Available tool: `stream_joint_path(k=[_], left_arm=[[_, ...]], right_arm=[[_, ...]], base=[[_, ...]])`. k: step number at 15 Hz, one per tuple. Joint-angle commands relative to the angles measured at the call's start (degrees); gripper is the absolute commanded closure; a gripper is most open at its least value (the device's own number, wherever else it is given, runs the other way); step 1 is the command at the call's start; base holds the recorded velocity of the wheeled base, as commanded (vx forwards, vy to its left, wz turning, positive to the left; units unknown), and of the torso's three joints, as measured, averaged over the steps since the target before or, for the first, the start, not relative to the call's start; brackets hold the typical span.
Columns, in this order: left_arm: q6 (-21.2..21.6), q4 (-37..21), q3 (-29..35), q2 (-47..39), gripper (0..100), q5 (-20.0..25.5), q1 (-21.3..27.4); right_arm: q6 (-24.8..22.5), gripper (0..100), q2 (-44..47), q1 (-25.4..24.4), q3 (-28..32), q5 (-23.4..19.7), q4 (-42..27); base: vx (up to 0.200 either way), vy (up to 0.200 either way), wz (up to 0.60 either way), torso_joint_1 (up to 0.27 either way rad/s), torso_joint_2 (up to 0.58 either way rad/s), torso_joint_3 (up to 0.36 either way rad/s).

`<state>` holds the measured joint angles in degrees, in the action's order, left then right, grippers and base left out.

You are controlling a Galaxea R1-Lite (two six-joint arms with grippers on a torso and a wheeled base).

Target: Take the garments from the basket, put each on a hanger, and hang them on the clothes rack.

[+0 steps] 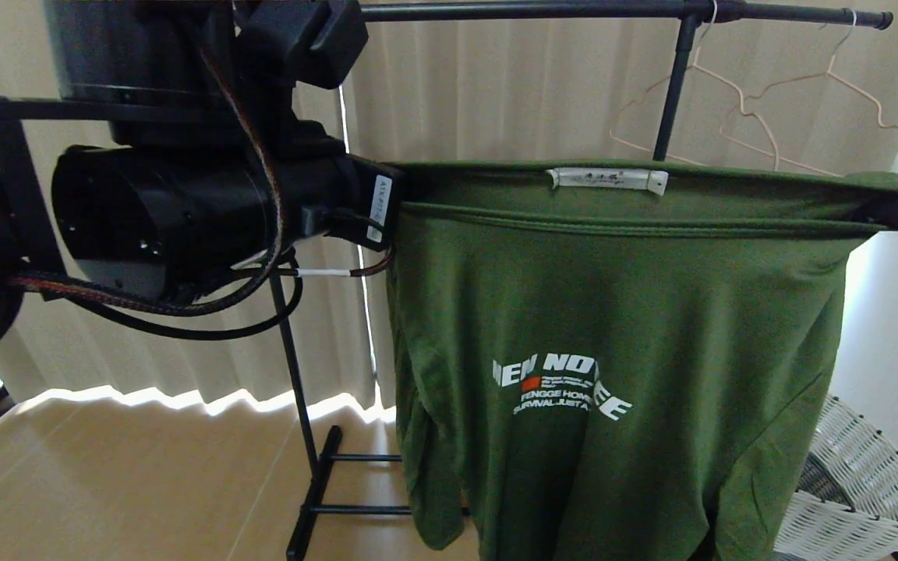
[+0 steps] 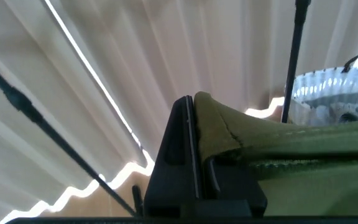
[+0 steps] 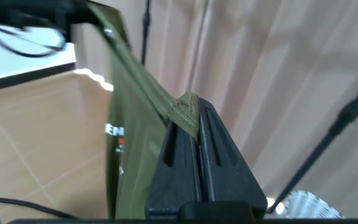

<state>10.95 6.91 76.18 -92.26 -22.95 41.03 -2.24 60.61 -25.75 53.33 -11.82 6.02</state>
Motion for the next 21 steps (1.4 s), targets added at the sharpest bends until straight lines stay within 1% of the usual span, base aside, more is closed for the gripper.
stream_joint_path(k=[1, 3, 4, 6, 8, 9, 10, 11, 13, 15, 20, 21], left_arm=[[0.0, -3.1, -2.2, 3.8, 100, 0.2, 0.0], [-0.7, -8.7, -3.1, 7.6, 100, 1.6, 0.2], [-0.8, -11.1, -3.9, 10.1, 100, 4.2, 0.4], [-0.8, -13.9, -6.1, 14.5, 100, 10.2, 0.5], [-0.5, -13.9, -8.7, 17.6, 100, 15.9, 0.5], [-0.5, -13.9, -9.3, 18.2, 100, 17.4, 0.5], [-0.2, -13.7, -10.4, 19.1, 100, 19.2, 0.8], [-0.2, -13.2, -11.0, 19.5, 100, 19.6, 1.4], [-0.3, -10.3, -12.3, 20.1, 100, 19.7, 3.6], [-0.3, -9.5, -12.5, 20.5, 100, 19.6, 4.8], [-0.3, -9.4, -11.9, 19.8, 100, 19.4, 4.5], [-0.3, -9.4, -11.1, 19.0, 100, 19.3, 4.4]], right_arm=[[0.0, 100, 3.2, 2.5, 0.2, 0.0, 2.2], [0.0, 100, 7.2, 3.9, 0.2, 0.0, 8.2], [0.1, 100, 9.6, 3.9, 0.3, -0.1, 11.6], [0.2, 100, 13.7, 3.9, 1.0, -0.5, 16.9], [1.0, 100, 17.5, 3.8, 3.2, -0.6, 21.0], [1.8, 100, 18.6, 3.7, 4.0, -0.6, 22.0], [4.1, 100, 20.2, 3.6, 4.9, -0.6, 23.6], [5.6, 100, 20.9, 3.6, 5.3, -0.7, 24.7], [5.8, 100, 21.7, 3.6, 5.5, -0.7, 25.8], [5.8, 100, 21.8, 3.6, 5.4, -0.7, 25.9], [5.8, 100, 18.8, 3.6, 4.8, -0.6, 24.7], [5.8, 100, 17.6, 3.7, 5.2, -0.6, 23.1]], base=[[0.000, 0.000, 0.00, 0.000, 0.00, 0.000], [0.000, 0.000, 0.00, 0.000, 0.00, 0.000], [0.000, 0.000, 0.00, 0.000, 0.00, 0.000], [0.000, 0.000, 0.00, 0.000, 0.00, 0.000], [0.000, 0.000, 0.00, 0.000, 0.00, 0.000], [0.000, 0.000, 0.00, 0.000, 0.00, 0.000], [0.000, 0.000, 0.00, 0.000, 0.00, 0.000], [0.000, 0.000, 0.00, 0.000, 0.00, 0.000], [0.000, 0.000, 0.00, 0.000, 0.00, 0.000], [0.000, 0.000, 0.00, 0.000, 0.00, 0.000], [0.000, 0.000, 0.00, 0.000, 0.00, 0.000], [0.000, 0.000, 0.00, 0.000, 0.00, 0.000]])
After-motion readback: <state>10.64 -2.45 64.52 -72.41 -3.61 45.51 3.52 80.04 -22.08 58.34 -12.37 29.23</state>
